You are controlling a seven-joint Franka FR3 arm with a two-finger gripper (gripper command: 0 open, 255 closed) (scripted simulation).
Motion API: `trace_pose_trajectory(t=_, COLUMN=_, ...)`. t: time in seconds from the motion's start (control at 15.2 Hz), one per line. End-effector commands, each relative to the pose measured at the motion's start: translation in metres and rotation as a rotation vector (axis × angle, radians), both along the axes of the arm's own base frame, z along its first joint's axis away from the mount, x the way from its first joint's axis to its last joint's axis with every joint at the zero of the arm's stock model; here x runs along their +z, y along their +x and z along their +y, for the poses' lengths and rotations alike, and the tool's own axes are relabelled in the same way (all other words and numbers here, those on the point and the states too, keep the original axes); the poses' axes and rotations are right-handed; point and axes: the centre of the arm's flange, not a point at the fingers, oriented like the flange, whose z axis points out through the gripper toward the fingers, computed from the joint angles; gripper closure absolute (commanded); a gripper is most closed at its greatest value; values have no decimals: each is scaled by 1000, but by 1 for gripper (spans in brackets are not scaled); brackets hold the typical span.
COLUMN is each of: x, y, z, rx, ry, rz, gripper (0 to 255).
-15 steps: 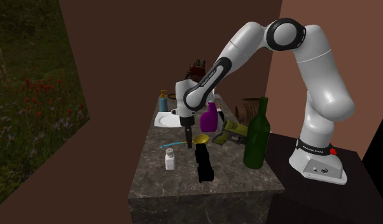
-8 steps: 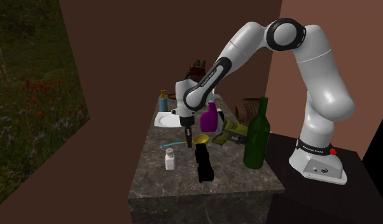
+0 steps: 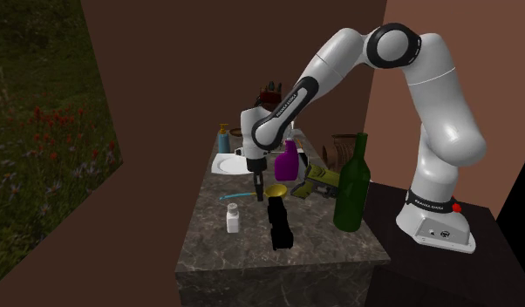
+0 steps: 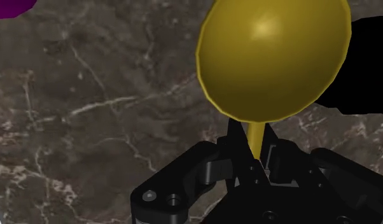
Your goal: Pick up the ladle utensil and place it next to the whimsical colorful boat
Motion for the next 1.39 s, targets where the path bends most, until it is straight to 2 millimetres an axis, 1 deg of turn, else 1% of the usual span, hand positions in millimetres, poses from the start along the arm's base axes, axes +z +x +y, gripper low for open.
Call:
trace_pose_trajectory(t=0.0, x=9, y=1, z=0, rx=0, ry=0, rz=0, gripper=255)
trace_pose_trajectory(t=1.32, x=115, y=1, z=0, rx=0, ry=0, rz=0, gripper=255)
